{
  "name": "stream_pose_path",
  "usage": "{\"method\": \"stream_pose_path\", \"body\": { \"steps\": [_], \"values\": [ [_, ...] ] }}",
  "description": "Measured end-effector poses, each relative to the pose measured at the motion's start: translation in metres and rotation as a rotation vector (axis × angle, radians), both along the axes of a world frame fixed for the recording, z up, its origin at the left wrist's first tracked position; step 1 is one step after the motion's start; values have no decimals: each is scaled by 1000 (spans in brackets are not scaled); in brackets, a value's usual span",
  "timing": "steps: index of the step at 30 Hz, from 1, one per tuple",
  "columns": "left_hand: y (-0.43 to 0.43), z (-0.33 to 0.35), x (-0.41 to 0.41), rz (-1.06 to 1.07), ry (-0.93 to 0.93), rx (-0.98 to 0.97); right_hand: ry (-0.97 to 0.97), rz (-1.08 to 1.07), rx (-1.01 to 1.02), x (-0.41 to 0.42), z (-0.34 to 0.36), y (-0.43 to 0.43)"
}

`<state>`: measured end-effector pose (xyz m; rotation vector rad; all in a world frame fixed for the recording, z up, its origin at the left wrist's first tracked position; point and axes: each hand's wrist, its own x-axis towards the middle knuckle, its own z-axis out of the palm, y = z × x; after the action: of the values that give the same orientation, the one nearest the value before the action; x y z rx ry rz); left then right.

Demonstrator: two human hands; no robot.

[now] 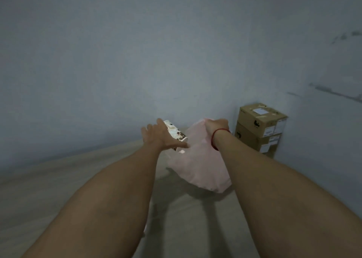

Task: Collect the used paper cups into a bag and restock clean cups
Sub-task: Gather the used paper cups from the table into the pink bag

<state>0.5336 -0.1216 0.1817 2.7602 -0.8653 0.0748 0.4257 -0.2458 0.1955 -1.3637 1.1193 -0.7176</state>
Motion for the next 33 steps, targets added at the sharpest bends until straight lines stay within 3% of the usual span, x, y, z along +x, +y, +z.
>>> {"method": "stream_pose_path", "body": {
  "steps": [10, 13, 16, 20, 29, 33],
  "values": [
    [126, 3, -135, -217, 453, -389, 4, 63, 28, -133, -6, 113],
    [143, -14, -159, -163, 591, -407, 8, 77, 99, -153, -24, 130],
    [156, -33, -176, -80, 606, -434, -58, 32, 176, -176, -39, 146],
    [173, -57, -196, -129, 735, -403, -91, -9, 215, -199, -49, 158],
    [185, -67, -226, -87, 1106, -412, -30, -27, 194, -205, -66, 179],
    [169, -70, -237, -185, 1057, -443, -43, 14, 172, -198, -67, 183]
  ]
}}
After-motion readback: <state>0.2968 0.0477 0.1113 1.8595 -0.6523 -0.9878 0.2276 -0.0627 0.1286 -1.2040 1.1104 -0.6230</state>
